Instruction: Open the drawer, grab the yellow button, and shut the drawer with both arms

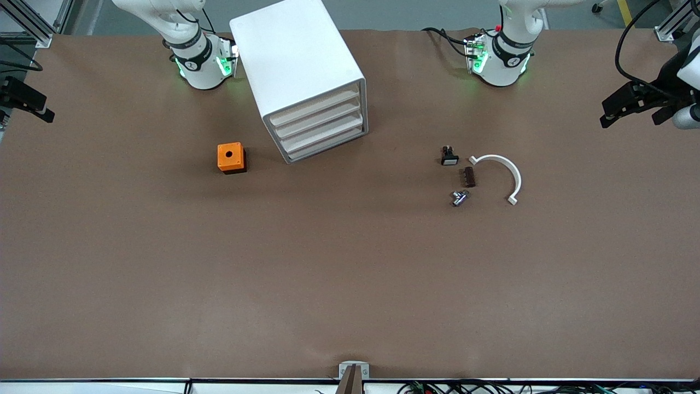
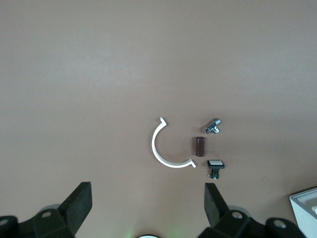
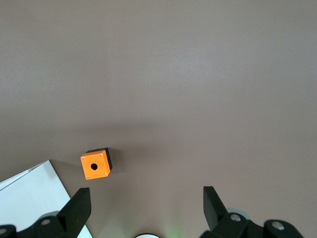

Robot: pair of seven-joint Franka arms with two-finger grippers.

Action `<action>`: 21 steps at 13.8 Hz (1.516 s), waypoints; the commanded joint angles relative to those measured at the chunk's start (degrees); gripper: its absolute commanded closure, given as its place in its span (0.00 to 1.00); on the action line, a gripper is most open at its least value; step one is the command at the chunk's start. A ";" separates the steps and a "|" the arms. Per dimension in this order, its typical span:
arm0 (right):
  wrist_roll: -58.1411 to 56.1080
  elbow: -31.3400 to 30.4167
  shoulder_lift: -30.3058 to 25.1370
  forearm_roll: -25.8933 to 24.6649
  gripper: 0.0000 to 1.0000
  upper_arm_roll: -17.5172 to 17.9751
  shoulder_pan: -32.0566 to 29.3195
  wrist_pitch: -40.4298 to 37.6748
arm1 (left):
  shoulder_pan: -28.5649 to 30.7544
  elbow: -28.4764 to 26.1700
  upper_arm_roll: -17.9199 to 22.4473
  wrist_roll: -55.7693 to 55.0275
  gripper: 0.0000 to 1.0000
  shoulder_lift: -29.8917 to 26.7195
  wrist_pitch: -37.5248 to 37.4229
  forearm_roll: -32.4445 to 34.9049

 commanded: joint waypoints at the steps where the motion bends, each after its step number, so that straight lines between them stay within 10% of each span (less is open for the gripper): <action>1: -0.68 -1.21 -1.46 -0.67 0.00 0.14 -0.35 0.41 | 0.24 1.17 -0.30 0.47 0.00 0.21 -1.27 0.14; 12: -0.77 -1.21 -1.46 -0.67 0.00 0.14 -0.44 0.32 | -1.60 3.28 -1.09 -2.76 0.00 9.43 -0.30 -0.63; 21: -0.77 -1.21 -1.46 -0.67 0.00 0.14 -0.71 0.23 | -9.16 4.95 -2.68 -38.68 0.00 17.70 1.02 -9.25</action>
